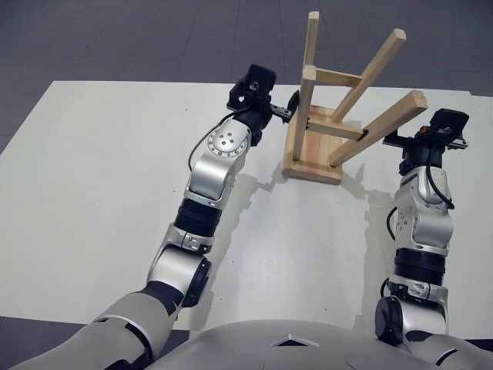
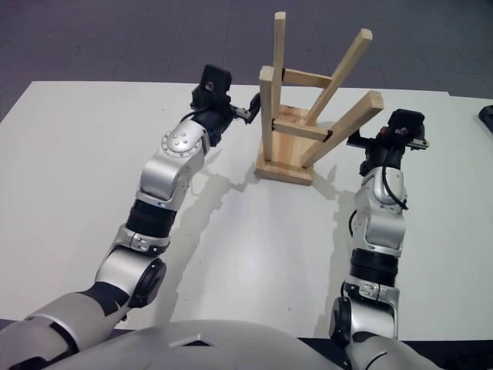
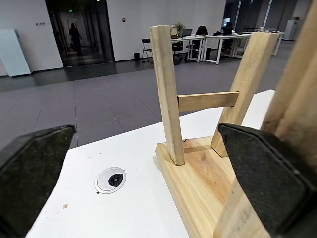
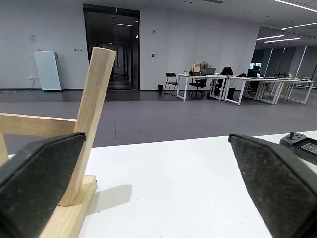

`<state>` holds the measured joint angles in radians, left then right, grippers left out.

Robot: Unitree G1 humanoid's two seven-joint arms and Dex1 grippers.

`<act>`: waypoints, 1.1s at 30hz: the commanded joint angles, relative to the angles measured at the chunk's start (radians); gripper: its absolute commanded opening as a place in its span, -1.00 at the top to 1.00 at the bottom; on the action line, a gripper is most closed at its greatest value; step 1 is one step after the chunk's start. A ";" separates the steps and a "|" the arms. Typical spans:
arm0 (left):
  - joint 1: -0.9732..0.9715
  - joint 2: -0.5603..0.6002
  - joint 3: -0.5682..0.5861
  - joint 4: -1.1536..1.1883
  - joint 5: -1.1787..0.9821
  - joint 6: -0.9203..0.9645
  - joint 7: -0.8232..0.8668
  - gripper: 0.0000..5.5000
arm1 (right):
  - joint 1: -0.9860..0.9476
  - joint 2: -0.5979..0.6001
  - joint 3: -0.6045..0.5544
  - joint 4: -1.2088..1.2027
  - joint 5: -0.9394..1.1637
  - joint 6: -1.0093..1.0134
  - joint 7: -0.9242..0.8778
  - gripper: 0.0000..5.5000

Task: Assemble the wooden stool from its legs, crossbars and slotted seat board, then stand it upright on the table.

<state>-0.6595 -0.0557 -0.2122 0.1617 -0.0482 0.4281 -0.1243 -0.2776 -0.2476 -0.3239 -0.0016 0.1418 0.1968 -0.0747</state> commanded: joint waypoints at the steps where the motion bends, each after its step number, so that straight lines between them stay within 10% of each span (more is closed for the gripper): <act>1: 0.010 -0.086 -0.128 0.010 0.001 0.048 -0.079 -0.96 | -0.039 0.033 0.050 -0.004 0.005 0.014 0.016 -0.96; 9: 0.121 -0.062 0.391 -0.260 -0.033 0.166 0.351 -0.96 | -0.015 0.001 -0.016 0.038 -0.052 0.103 -0.095 -0.96; 15: 0.083 0.122 0.762 -0.291 -0.068 0.072 0.535 -0.96 | 0.015 -0.068 0.238 -0.158 0.109 0.052 0.391 -0.96; 23: 0.071 0.174 0.722 -0.240 -0.084 0.077 0.488 -0.96 | -0.039 -0.086 0.072 -0.302 0.256 0.072 0.382 -0.96; 30: 0.119 0.169 0.601 -0.197 -0.083 0.093 0.380 -0.96 | -0.256 -0.213 -0.278 -0.427 0.932 0.179 0.304 -0.96; 33: 0.113 0.166 0.603 -0.195 -0.094 0.087 0.370 -0.96 | -0.342 -0.287 -0.304 -0.204 0.739 0.171 0.121 -0.96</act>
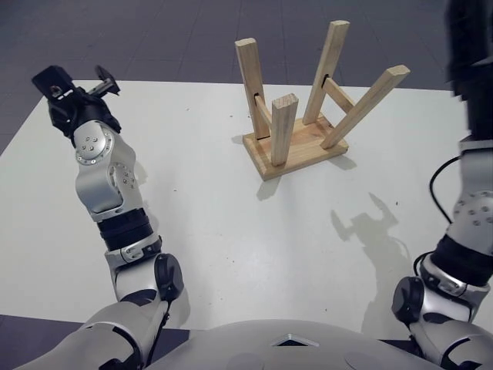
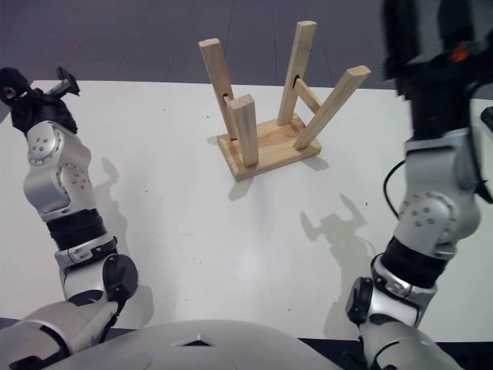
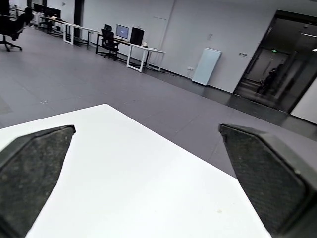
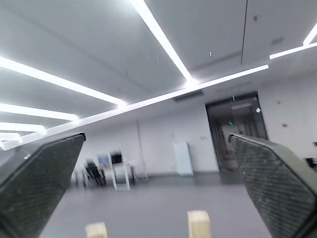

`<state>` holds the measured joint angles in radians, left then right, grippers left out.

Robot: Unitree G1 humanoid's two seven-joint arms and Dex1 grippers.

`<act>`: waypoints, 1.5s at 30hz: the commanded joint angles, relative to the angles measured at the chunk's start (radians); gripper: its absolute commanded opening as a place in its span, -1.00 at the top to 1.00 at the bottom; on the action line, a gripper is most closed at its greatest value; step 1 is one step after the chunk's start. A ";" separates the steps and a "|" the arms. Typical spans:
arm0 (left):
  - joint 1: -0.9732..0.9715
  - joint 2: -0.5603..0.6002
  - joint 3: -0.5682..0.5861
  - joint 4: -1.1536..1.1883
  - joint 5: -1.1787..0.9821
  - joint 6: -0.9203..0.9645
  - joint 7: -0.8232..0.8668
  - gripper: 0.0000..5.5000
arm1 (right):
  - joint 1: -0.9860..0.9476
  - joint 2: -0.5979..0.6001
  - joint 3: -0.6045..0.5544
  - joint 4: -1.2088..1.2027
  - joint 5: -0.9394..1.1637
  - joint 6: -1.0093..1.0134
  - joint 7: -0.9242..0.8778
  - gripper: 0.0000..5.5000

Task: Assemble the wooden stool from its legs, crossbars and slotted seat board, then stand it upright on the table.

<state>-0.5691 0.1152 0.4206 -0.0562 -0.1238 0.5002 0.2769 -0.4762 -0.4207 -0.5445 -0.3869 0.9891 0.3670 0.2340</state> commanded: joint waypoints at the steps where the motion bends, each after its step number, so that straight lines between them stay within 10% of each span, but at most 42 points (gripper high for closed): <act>1: 0.018 -0.003 -0.025 0.019 -0.022 0.014 -0.028 -0.96 | -0.159 -0.145 -0.051 0.274 -0.236 -0.013 -0.262 -0.96; 17: -0.004 0.106 -0.290 0.102 -0.028 -0.141 -0.434 -0.96 | -0.376 -0.035 0.493 1.279 -1.008 -0.482 -0.207 -0.96; 36: 0.070 0.102 -0.364 0.077 -0.001 -0.115 -0.471 -0.96 | 0.057 -0.007 0.422 0.417 -0.838 -0.113 -0.015 -0.96; 41: 0.056 0.184 -0.172 0.169 -0.028 -0.109 -0.382 -0.96 | -0.012 -0.051 0.260 0.502 -0.800 -0.130 -0.080 -0.96; 45: 0.026 0.320 -0.044 0.103 -0.263 -0.097 -0.661 -0.96 | -0.082 -0.168 0.154 0.461 -0.518 -0.012 0.232 -0.96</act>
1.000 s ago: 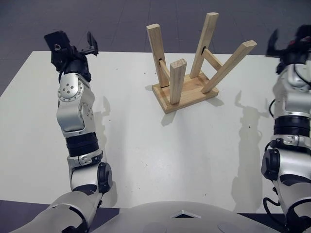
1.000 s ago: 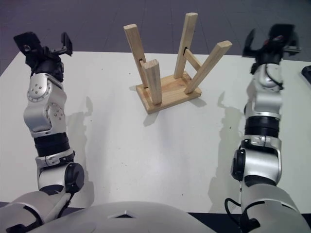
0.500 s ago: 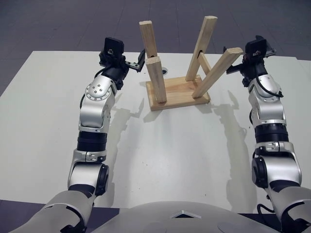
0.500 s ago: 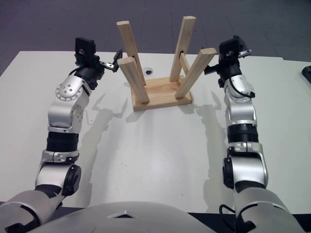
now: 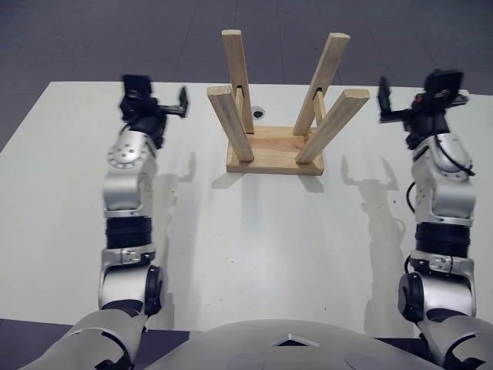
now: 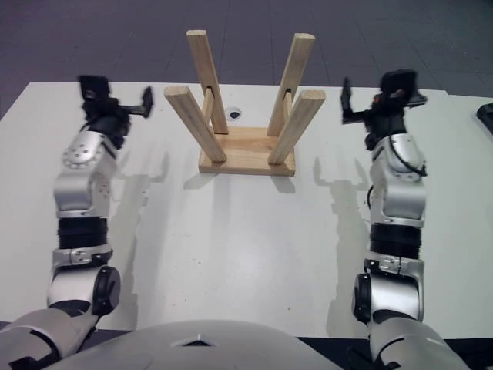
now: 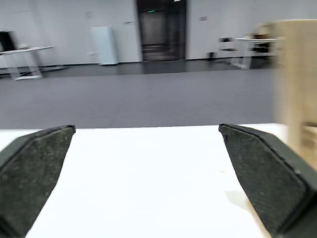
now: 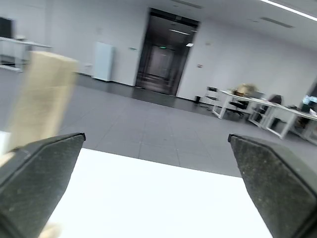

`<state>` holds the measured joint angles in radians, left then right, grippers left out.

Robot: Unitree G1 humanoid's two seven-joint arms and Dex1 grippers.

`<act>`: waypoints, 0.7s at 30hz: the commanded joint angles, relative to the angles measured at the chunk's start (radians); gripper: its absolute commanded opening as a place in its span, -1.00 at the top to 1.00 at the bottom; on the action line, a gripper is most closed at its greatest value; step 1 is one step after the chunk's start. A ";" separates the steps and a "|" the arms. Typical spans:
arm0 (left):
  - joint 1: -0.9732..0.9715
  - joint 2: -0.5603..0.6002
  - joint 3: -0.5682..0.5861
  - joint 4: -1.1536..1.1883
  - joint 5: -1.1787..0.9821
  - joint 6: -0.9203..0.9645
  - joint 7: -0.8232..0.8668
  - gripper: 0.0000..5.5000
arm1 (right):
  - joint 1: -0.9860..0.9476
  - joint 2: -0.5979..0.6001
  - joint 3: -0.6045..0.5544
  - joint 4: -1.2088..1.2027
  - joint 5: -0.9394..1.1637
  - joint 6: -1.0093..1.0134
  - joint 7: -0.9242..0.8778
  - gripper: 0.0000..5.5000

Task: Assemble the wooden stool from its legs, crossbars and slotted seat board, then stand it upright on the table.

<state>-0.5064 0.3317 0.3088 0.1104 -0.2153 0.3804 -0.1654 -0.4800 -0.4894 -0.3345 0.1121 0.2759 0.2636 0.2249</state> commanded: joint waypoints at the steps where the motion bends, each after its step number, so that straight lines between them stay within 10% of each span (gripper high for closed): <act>1: -0.036 0.148 0.072 -0.085 -0.249 0.061 -0.336 -0.96 | -0.091 -0.142 -0.065 -0.029 0.261 0.125 0.353 -0.96; 7: -0.002 0.339 0.158 -0.100 -0.633 0.257 -0.849 -0.96 | -0.133 -0.272 -0.062 0.065 0.429 0.244 0.709 -0.96; 21: -0.195 0.271 -0.257 0.118 -0.368 0.116 -1.015 -0.96 | -0.146 -0.263 0.214 0.137 0.274 0.195 0.955 -0.96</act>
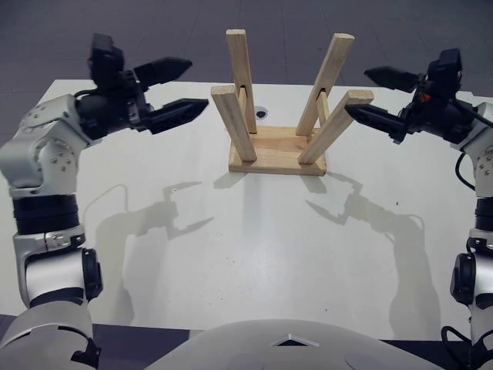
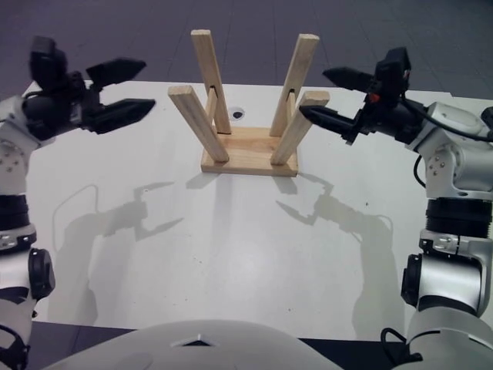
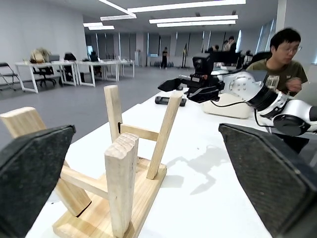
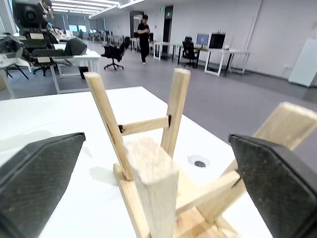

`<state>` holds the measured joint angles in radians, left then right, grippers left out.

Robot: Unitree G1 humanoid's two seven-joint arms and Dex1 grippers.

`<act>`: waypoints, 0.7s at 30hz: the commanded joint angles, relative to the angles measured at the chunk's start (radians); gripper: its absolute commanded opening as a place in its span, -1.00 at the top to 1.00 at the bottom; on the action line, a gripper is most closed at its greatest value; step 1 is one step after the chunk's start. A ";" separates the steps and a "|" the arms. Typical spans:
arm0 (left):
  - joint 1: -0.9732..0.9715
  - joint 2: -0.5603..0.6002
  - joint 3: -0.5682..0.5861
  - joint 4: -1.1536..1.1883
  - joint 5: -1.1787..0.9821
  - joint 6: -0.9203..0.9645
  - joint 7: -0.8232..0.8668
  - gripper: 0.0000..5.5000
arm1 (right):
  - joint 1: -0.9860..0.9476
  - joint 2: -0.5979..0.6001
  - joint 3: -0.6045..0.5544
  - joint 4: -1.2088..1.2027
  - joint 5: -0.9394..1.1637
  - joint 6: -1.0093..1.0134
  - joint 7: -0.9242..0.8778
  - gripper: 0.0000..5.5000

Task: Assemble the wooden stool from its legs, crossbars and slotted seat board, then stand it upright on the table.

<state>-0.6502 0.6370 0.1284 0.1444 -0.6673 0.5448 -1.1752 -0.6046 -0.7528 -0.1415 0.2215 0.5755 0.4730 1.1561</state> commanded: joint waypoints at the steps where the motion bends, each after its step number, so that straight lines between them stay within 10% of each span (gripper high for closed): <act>1: -0.058 -0.043 -0.088 0.096 0.094 -0.051 -0.009 -0.96 | -0.016 0.001 0.024 0.028 -0.029 -0.016 0.029 -0.96; 21: -0.080 -0.115 -0.086 0.249 0.121 -0.085 0.000 0.10 | 0.018 0.046 0.068 0.021 -0.061 0.004 0.045 0.05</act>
<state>-0.7053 0.5311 0.0368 0.3806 -0.5664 0.4772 -1.1805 -0.5755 -0.7099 -0.0833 0.2381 0.5284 0.4673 1.1955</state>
